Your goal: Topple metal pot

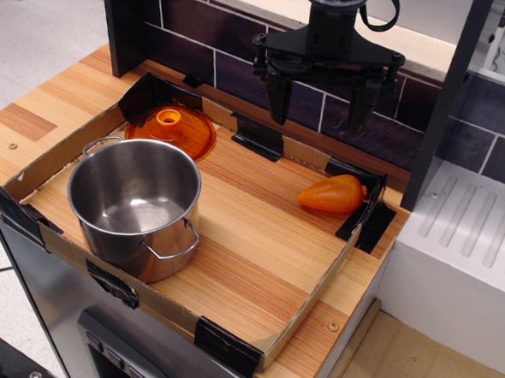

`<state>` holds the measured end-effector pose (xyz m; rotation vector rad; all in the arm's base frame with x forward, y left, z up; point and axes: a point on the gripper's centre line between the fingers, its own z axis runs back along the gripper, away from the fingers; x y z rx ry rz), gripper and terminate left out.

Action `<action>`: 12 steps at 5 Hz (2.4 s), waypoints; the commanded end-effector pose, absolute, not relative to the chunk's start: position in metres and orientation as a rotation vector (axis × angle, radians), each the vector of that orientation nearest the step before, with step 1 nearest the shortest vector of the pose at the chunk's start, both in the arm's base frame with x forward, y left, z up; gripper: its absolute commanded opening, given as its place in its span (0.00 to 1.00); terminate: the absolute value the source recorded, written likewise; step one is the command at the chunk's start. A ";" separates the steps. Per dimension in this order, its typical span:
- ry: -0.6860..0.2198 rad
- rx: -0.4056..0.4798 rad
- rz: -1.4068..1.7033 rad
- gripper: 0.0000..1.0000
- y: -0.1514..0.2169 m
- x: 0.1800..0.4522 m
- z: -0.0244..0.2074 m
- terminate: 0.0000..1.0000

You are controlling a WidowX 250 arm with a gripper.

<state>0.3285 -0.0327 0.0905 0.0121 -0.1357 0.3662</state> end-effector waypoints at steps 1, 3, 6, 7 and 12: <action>-0.136 0.012 0.366 1.00 -0.033 0.328 0.090 0.00; -0.224 0.000 0.540 1.00 -0.018 0.326 0.125 0.00; -0.233 0.023 0.674 1.00 0.022 0.273 0.154 0.00; -0.220 0.021 0.694 1.00 0.046 0.252 0.163 0.00; -0.129 0.147 0.375 1.00 0.125 0.201 0.086 0.00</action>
